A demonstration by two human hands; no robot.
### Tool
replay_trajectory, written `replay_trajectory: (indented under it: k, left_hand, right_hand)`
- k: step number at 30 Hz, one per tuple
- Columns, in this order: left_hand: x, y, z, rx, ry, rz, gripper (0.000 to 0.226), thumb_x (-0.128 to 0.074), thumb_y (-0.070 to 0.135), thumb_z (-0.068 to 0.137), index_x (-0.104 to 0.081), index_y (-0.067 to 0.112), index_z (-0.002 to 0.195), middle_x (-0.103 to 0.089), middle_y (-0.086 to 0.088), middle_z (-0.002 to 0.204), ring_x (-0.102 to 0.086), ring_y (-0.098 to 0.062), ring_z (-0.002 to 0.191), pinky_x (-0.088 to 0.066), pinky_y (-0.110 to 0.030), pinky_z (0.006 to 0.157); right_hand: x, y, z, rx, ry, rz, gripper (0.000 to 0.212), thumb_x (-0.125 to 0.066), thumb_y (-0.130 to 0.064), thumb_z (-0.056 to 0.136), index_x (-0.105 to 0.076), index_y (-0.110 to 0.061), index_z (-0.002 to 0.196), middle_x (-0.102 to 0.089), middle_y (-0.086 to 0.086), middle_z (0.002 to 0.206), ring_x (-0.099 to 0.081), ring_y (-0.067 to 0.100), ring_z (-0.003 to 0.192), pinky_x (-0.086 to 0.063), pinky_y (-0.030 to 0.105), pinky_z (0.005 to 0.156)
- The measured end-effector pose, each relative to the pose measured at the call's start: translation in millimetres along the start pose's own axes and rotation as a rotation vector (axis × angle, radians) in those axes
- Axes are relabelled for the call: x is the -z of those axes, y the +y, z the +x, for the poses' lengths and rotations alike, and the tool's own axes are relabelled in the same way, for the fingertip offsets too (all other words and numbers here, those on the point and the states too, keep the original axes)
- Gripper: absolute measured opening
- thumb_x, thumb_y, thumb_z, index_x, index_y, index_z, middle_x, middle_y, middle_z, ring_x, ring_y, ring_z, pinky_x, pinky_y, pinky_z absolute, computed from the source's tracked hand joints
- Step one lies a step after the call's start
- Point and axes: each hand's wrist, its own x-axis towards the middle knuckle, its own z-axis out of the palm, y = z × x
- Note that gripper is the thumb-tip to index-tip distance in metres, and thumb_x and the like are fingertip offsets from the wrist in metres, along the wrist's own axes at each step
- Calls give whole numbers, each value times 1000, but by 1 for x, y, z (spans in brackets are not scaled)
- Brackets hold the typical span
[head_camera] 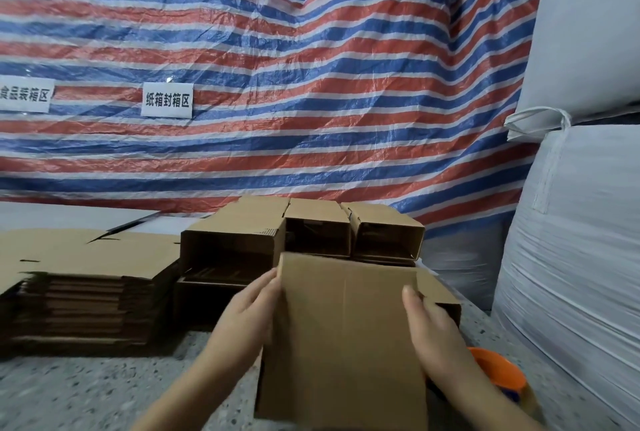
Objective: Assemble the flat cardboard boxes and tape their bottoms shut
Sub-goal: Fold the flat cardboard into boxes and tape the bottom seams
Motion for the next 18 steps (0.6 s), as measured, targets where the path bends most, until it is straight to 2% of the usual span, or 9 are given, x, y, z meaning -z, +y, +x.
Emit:
replay_trajectory:
  k: [2, 4, 6, 9, 12, 14, 17, 18]
  left_hand:
    - [6, 10, 12, 99, 38, 43, 20, -49, 49, 98, -63, 44, 85, -68, 28, 81, -61, 7, 83, -40, -17, 64]
    - [7, 10, 27, 230, 81, 77, 24, -53, 44, 98, -64, 30, 83, -67, 11, 81, -64, -9, 81, -44, -24, 62]
    - [5, 2, 36, 352, 65, 115, 25, -55, 40, 98, -64, 17, 94, -66, -1, 86, -65, -20, 86, -50, -30, 71]
    - [3, -24, 36, 509, 11, 114, 39, -57, 35, 98, -63, 0, 115, -67, -14, 101, -65, -30, 98, -53, -36, 83]
    - [7, -37, 28, 557, -8, 100, 42, -55, 36, 99, -62, 0, 120, -68, -15, 103, -65, -29, 96, -53, -38, 86]
    - [11, -36, 25, 563, 9, 107, 47, -50, 42, 100, -59, 2, 123, -64, -10, 98, -61, -24, 89, -49, -36, 79]
    - [16, -34, 15, 528, 51, 107, 51, -42, 47, 102, -53, 9, 134, -58, -5, 104, -56, -21, 90, -44, -35, 81]
    - [16, -35, 9, 499, 61, 85, 51, -41, 48, 102, -51, 12, 137, -58, -5, 109, -55, -21, 95, -44, -36, 83]
  right_hand:
    - [5, -15, 13, -169, -83, -92, 57, -31, -67, 97, -69, -24, 92, -74, -5, 79, -68, 15, 82, -42, 27, 64]
    - [5, -18, 27, -295, -199, -128, 48, -32, -63, 100, -63, -26, 97, -70, -3, 93, -63, 14, 89, -39, 30, 68]
    - [-1, -11, 36, -382, -277, -153, 47, -34, -62, 101, -63, -25, 104, -67, 0, 103, -62, 19, 97, -42, 32, 76]
    - [-15, 7, 41, -477, -309, -245, 65, -38, -65, 98, -56, -16, 137, -61, 6, 130, -56, 22, 109, -44, 36, 93]
    - [-24, 15, 38, -485, -265, -298, 77, -38, -67, 97, -38, -12, 152, -53, 10, 142, -55, 25, 108, -44, 35, 87]
    - [-24, 17, 36, -459, -223, -303, 78, -33, -67, 99, -37, -11, 152, -57, 9, 138, -57, 24, 113, -45, 36, 90]
    - [-17, 18, 23, -418, -163, -158, 62, -33, -59, 103, -54, -11, 137, -64, 1, 100, -61, 17, 93, -49, 37, 94]
    - [-17, 19, 17, -419, -158, -76, 54, -37, -54, 104, -55, -12, 134, -62, 0, 98, -61, 19, 98, -48, 41, 101]
